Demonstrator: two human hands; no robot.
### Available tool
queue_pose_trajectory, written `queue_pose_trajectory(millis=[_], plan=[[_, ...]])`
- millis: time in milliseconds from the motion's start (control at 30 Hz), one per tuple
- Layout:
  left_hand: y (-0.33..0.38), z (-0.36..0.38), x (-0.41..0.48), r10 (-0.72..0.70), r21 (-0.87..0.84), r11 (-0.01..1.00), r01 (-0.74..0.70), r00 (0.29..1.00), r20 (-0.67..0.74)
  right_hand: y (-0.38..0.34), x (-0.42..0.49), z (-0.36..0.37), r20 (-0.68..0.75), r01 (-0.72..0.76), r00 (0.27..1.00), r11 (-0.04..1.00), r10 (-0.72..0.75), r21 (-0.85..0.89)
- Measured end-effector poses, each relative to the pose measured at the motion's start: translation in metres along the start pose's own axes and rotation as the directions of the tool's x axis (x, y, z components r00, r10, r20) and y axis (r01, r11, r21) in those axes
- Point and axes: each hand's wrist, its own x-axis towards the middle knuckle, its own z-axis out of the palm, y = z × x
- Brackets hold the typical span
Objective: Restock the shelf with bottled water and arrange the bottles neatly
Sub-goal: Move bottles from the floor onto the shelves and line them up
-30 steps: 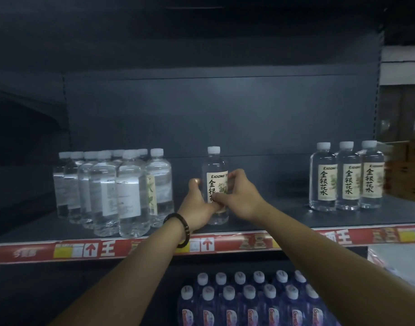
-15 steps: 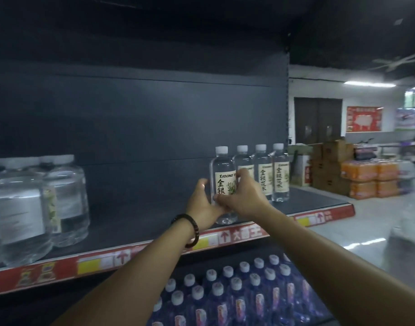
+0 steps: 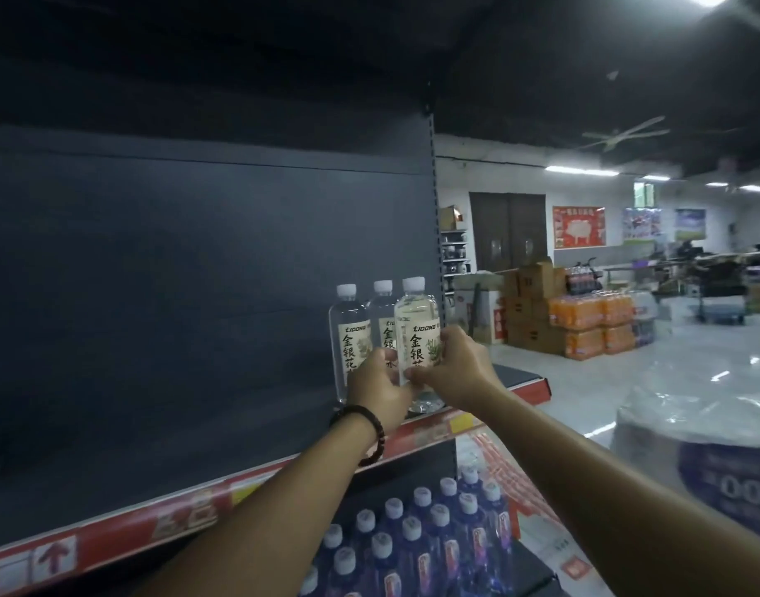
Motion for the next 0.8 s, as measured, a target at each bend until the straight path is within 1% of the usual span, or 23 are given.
queue_pose_trajectory(millis=[233,400,633,800], plan=[[0.001,0.034,0.021,-0.022,0.013,1.000,0.022,0.999,0.026,0.027,0.026,-0.009,0.014,-0.017,1.000,1.000,0.017,0.010],[0.004,0.048,0.027,-0.028,0.005,1.000,0.028,0.999,0.027,0.042,0.040,-0.009,0.036,-0.023,0.999,0.997,0.020,0.071],[0.002,0.060,0.033,-0.034,-0.017,0.999,0.034,0.999,0.025,0.057,0.051,-0.007,0.061,-0.035,0.998,0.998,0.032,0.051],[0.007,0.061,0.032,-0.011,-0.003,1.000,0.011,1.000,0.021,0.059,0.053,-0.006,0.062,-0.039,0.997,0.999,0.037,0.034]])
